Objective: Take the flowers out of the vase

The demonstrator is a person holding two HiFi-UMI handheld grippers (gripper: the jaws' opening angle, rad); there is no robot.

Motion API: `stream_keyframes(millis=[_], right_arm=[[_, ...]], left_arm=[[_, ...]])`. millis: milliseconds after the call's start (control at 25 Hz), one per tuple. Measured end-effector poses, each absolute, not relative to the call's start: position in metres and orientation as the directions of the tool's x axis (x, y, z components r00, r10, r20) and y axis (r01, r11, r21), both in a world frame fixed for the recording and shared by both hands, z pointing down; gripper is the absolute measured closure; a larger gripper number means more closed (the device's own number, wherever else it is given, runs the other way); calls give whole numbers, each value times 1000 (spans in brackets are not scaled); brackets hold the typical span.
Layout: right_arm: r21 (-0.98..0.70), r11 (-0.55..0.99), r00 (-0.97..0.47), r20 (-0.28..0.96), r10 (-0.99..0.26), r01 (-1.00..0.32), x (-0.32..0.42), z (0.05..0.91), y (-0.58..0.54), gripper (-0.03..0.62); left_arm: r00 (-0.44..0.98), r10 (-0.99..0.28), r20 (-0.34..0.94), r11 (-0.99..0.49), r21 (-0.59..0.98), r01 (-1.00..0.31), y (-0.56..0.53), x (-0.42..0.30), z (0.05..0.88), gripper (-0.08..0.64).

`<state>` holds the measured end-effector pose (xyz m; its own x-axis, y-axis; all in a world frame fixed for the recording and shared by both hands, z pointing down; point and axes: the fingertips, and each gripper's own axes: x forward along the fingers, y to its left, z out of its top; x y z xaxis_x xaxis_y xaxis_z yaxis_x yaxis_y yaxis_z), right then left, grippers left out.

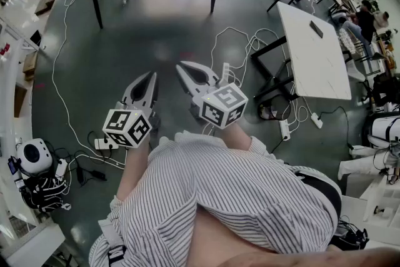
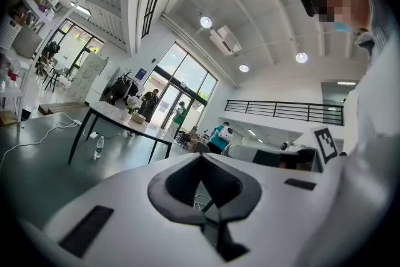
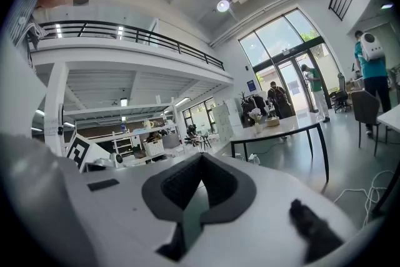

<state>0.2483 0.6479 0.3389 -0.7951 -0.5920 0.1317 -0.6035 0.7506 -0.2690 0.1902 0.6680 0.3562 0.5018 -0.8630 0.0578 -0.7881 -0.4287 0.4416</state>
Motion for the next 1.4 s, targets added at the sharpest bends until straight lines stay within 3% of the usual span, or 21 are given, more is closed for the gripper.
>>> stream_keyframes(millis=[640, 840, 1400], right_arm=[[-263, 773, -815, 122, -566, -577, 239, 336, 651, 578], [-334, 770, -831, 88, -549, -544, 241, 334, 655, 578], [-325, 781, -843, 125, -523, -533, 255, 343, 655, 577]], left_arm=[[497, -868, 17, -440, 439, -784, 669, 191, 348, 551], [497, -867, 20, -439, 439, -784, 672, 193, 348, 551], [464, -885, 16, -409, 446, -796, 656, 200, 353, 551]])
